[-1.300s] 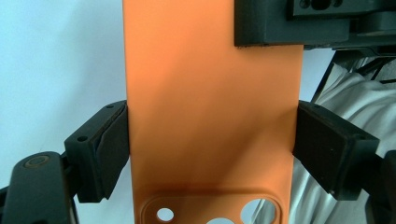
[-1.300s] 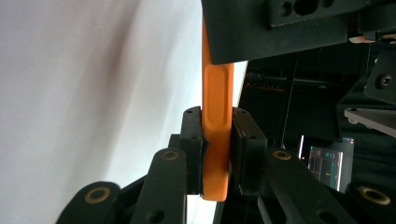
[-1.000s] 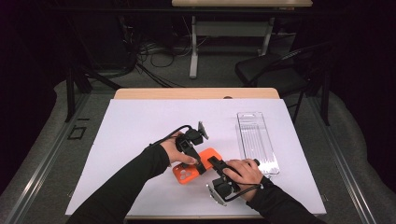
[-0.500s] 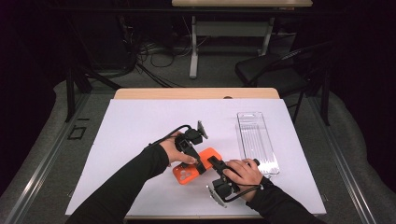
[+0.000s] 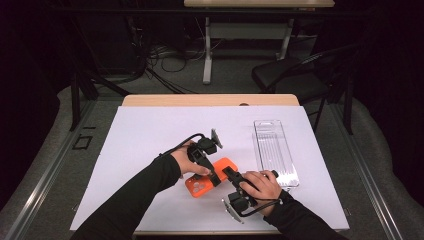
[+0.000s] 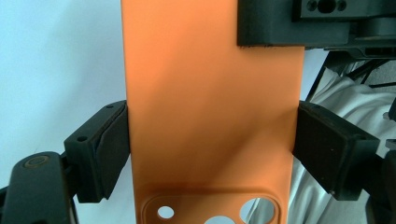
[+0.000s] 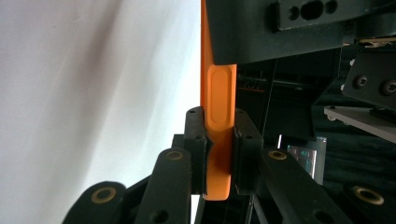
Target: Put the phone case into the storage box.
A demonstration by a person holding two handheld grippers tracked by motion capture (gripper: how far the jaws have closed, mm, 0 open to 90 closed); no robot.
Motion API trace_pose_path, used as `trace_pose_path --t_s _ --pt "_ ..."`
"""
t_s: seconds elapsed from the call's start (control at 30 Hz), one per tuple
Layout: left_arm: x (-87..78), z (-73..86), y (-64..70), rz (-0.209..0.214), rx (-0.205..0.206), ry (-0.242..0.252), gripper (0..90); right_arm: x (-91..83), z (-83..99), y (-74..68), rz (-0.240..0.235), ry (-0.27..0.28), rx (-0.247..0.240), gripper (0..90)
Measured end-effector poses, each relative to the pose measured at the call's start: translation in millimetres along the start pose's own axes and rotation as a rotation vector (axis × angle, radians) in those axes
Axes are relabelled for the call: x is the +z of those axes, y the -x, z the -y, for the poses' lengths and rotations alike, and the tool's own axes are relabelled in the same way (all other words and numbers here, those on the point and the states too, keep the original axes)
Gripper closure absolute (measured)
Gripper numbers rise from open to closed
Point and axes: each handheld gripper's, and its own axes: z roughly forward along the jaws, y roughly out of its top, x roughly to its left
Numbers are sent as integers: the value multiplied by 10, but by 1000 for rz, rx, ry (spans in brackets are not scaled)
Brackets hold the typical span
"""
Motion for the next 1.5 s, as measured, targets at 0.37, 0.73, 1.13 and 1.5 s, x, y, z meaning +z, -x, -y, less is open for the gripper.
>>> trace_pose_path --t_s 0.37,0.73,1.13,1.5 --pt "-5 -3 4 -8 10 10 157 1 7 -1 4 -6 8 803" --pt "-26 5 20 -25 26 28 154 0 6 0 18 -11 7 804" --pt "-45 13 32 -32 35 41 153 -3 9 9 22 -12 12 804" --pt "-132 49 45 -38 35 81 153 2 -1 -8 10 -6 10 806"
